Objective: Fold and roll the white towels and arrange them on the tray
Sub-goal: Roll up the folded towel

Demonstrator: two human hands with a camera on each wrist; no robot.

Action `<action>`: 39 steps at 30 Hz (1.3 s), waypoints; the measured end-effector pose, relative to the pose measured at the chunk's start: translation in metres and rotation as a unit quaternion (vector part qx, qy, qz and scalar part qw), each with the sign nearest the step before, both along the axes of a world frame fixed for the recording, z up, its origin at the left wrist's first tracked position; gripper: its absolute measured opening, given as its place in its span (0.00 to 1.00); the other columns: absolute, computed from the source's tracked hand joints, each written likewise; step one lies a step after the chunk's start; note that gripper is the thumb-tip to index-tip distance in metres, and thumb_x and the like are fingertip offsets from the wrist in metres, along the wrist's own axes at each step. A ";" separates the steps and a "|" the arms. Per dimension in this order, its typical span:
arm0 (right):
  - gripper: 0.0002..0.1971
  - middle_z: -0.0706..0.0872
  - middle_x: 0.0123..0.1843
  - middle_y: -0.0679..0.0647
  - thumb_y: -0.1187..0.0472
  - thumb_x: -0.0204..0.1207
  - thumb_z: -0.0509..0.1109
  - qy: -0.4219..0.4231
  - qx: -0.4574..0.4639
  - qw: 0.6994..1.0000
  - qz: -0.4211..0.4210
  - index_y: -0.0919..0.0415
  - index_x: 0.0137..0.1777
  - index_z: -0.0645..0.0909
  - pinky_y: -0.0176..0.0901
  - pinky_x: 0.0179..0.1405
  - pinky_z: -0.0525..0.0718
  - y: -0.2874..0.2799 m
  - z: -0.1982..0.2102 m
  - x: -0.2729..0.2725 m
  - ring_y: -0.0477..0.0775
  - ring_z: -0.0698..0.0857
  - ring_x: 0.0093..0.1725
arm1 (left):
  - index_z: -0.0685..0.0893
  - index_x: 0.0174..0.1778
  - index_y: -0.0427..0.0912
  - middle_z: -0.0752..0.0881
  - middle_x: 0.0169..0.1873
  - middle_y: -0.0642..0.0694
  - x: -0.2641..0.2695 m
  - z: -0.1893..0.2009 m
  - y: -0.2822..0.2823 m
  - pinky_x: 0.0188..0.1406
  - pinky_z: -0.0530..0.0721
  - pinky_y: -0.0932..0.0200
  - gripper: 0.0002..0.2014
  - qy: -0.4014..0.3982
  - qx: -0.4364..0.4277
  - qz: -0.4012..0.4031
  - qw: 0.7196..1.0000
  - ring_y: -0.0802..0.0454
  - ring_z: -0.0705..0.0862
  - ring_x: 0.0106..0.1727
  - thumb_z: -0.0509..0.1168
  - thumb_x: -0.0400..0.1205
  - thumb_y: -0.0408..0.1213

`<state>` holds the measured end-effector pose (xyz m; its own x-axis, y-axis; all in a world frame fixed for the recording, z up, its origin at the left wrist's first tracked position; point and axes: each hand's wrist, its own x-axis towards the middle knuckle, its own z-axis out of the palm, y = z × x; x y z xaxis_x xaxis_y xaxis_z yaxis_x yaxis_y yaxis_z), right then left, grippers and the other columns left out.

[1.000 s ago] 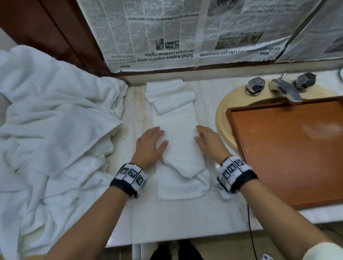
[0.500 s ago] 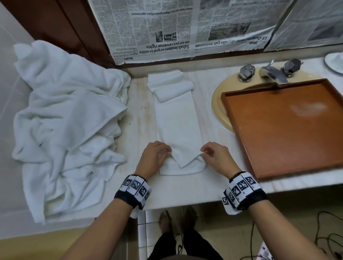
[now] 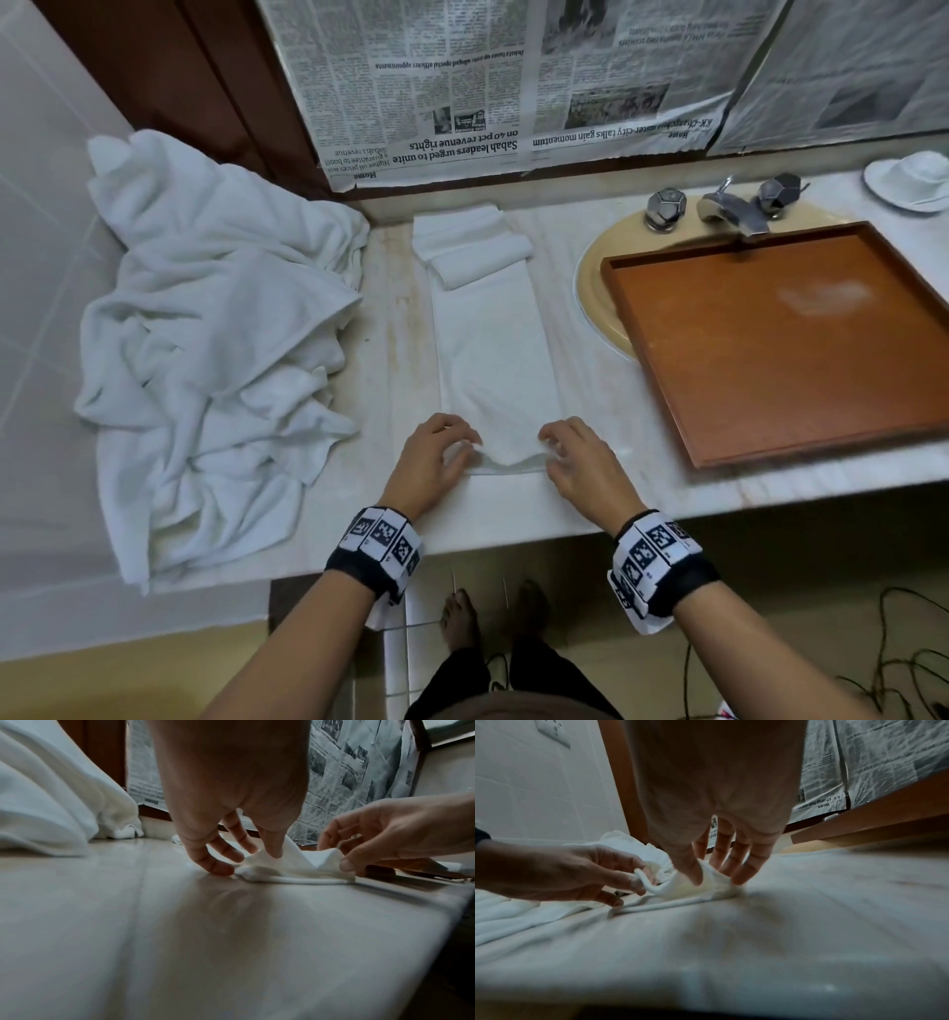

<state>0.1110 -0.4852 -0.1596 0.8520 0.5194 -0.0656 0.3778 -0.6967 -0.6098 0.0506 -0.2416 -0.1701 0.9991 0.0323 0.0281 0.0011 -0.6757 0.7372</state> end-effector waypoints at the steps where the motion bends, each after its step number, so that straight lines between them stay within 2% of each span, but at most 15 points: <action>1: 0.14 0.80 0.57 0.49 0.67 0.78 0.68 -0.006 0.003 1.000 -0.005 0.56 0.62 0.79 0.43 0.54 0.81 0.000 -0.002 -0.002 0.48 0.79 0.54 | 0.90 0.51 0.50 0.82 0.54 0.56 -0.004 0.001 0.004 0.57 0.76 0.70 0.07 -0.002 -0.007 0.011 1.000 0.63 0.80 0.57 0.68 0.84 0.34; 3: 0.11 0.81 0.54 0.50 0.68 0.79 0.67 -0.033 0.007 0.999 0.001 0.58 0.59 0.80 0.40 0.51 0.79 0.001 -0.005 -0.007 0.50 0.80 0.53 | 0.89 0.51 0.49 0.82 0.55 0.55 -0.014 0.002 0.012 0.53 0.75 0.77 0.06 0.007 -0.017 0.033 0.999 0.65 0.81 0.57 0.69 0.83 0.33; 7: 0.05 0.82 0.48 0.51 0.67 0.77 0.69 -0.065 -0.005 0.997 0.032 0.60 0.51 0.83 0.42 0.43 0.80 0.000 -0.010 -0.014 0.54 0.80 0.49 | 0.89 0.51 0.47 0.82 0.56 0.54 -0.027 -0.005 0.020 0.56 0.76 0.77 0.07 0.027 -0.001 0.048 0.998 0.59 0.83 0.56 0.69 0.82 0.30; 10: 0.06 0.82 0.48 0.51 0.63 0.78 0.66 -0.087 0.007 0.996 0.022 0.60 0.51 0.84 0.44 0.45 0.80 0.003 -0.011 -0.015 0.52 0.79 0.47 | 0.89 0.51 0.45 0.80 0.60 0.53 -0.028 -0.006 0.017 0.62 0.82 0.63 0.09 0.063 0.015 0.035 0.997 0.58 0.81 0.58 0.67 0.81 0.29; 12: 0.13 0.82 0.50 0.51 0.59 0.78 0.59 -0.118 0.017 0.993 0.001 0.60 0.53 0.84 0.46 0.48 0.79 0.009 -0.008 -0.011 0.53 0.80 0.49 | 0.90 0.49 0.46 0.80 0.61 0.54 -0.027 -0.004 0.014 0.65 0.81 0.55 0.11 0.070 0.004 0.053 0.996 0.56 0.81 0.60 0.64 0.79 0.30; 15: 0.21 0.83 0.63 0.55 0.56 0.80 0.53 -0.127 -0.003 0.992 -0.012 0.61 0.65 0.81 0.52 0.63 0.78 0.030 -0.007 -0.003 0.57 0.80 0.63 | 0.87 0.58 0.46 0.79 0.69 0.51 -0.020 -0.003 0.004 0.72 0.76 0.45 0.18 0.027 0.023 0.083 0.996 0.49 0.77 0.70 0.59 0.76 0.41; 17: 0.26 0.75 0.79 0.56 0.54 0.84 0.49 -0.106 -0.050 0.993 0.026 0.61 0.77 0.73 0.57 0.78 0.69 0.046 -0.014 -0.001 0.58 0.70 0.79 | 0.77 0.76 0.51 0.69 0.81 0.51 -0.010 -0.005 -0.009 0.79 0.67 0.42 0.25 0.038 0.090 0.056 0.994 0.47 0.65 0.81 0.52 0.82 0.50; 19: 0.29 0.57 0.88 0.49 0.49 0.87 0.44 -0.080 -0.107 0.988 0.074 0.57 0.86 0.59 0.57 0.85 0.50 0.056 -0.026 -0.001 0.54 0.53 0.87 | 0.57 0.87 0.60 0.51 0.87 0.59 -0.002 -0.007 -0.023 0.82 0.56 0.40 0.30 0.109 0.183 0.016 0.977 0.49 0.47 0.87 0.38 0.85 0.57; 22: 0.31 0.38 0.87 0.43 0.43 0.88 0.37 -0.071 -0.180 0.976 0.102 0.52 0.88 0.43 0.56 0.84 0.34 0.052 -0.037 0.002 0.50 0.39 0.87 | 0.40 0.86 0.67 0.37 0.85 0.66 0.001 -0.015 -0.029 0.84 0.46 0.37 0.31 0.164 0.249 0.019 0.954 0.49 0.35 0.87 0.26 0.83 0.60; 25: 0.31 0.33 0.86 0.40 0.41 0.85 0.31 -0.056 -0.201 0.975 0.072 0.48 0.87 0.35 0.54 0.83 0.32 0.028 -0.040 0.009 0.45 0.32 0.85 | 0.39 0.86 0.66 0.35 0.84 0.67 -0.008 -0.018 -0.021 0.85 0.39 0.38 0.27 0.182 0.227 0.065 0.955 0.50 0.35 0.87 0.33 0.89 0.58; 28: 0.33 0.45 0.89 0.45 0.42 0.84 0.33 -0.062 -0.166 0.984 0.023 0.51 0.88 0.47 0.54 0.85 0.42 0.001 -0.038 0.009 0.49 0.44 0.87 | 0.48 0.88 0.62 0.45 0.87 0.63 -0.024 -0.017 -0.014 0.85 0.47 0.37 0.30 0.176 0.220 0.069 0.957 0.49 0.44 0.88 0.35 0.87 0.58; 31: 0.25 0.72 0.80 0.53 0.47 0.84 0.59 -0.128 -0.066 0.989 0.034 0.54 0.80 0.70 0.53 0.73 0.72 -0.013 -0.033 -0.002 0.54 0.69 0.78 | 0.70 0.81 0.55 0.67 0.83 0.55 -0.039 -0.013 -0.011 0.75 0.68 0.41 0.31 0.097 0.210 0.054 0.971 0.47 0.65 0.82 0.50 0.82 0.61; 33: 0.21 0.80 0.70 0.52 0.53 0.78 0.71 -0.154 -0.030 0.984 0.086 0.55 0.71 0.79 0.51 0.61 0.82 -0.011 -0.031 -0.009 0.53 0.77 0.68 | 0.79 0.72 0.54 0.76 0.74 0.54 -0.040 -0.016 -0.009 0.65 0.75 0.45 0.27 0.050 0.219 0.015 0.974 0.47 0.75 0.73 0.58 0.79 0.60; 36: 0.16 0.86 0.57 0.53 0.62 0.68 0.81 -0.194 -0.052 0.975 0.097 0.59 0.55 0.86 0.49 0.45 0.88 -0.002 -0.031 -0.009 0.56 0.85 0.54 | 0.82 0.65 0.54 0.81 0.64 0.54 -0.032 -0.012 -0.012 0.54 0.77 0.49 0.23 0.046 0.232 -0.008 0.972 0.49 0.80 0.62 0.62 0.77 0.59; 39: 0.13 0.87 0.48 0.52 0.65 0.62 0.83 -0.206 -0.079 0.969 0.107 0.60 0.45 0.86 0.45 0.34 0.84 0.007 -0.028 0.000 0.56 0.85 0.45 | 0.82 0.59 0.55 0.83 0.55 0.55 -0.024 -0.005 -0.019 0.44 0.79 0.52 0.19 0.030 0.257 -0.002 0.966 0.49 0.82 0.52 0.64 0.75 0.57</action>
